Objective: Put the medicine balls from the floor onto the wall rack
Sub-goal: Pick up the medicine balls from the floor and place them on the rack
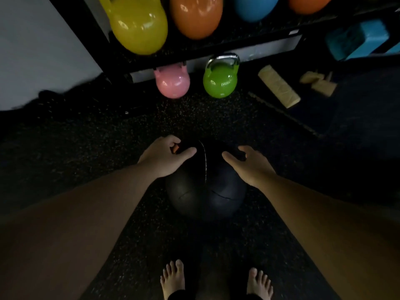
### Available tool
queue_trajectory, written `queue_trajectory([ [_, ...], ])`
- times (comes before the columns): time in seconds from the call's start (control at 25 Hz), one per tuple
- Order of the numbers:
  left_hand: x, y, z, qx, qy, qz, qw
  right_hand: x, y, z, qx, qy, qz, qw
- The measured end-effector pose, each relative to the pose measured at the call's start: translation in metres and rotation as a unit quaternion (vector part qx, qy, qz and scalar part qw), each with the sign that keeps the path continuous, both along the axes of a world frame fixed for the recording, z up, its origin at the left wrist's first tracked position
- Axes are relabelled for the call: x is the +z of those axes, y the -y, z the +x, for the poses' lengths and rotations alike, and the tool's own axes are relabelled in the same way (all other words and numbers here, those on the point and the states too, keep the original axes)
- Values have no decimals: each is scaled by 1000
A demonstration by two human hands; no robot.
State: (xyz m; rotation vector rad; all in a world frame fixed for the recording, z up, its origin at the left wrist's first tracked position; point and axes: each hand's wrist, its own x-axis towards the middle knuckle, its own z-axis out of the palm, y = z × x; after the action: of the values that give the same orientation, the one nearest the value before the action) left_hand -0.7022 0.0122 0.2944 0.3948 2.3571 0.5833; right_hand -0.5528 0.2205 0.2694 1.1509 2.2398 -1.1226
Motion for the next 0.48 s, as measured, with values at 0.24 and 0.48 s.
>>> queue_trajectory([
  [0.24, -166, 13, -12, 100, 18, -3, 995, -149, -6, -13, -57, 0, -15, 998],
  [0.48, -212, 24, -10, 129, 44, 24, 990, -186, -2, -17, -82, -19, -24, 996],
])
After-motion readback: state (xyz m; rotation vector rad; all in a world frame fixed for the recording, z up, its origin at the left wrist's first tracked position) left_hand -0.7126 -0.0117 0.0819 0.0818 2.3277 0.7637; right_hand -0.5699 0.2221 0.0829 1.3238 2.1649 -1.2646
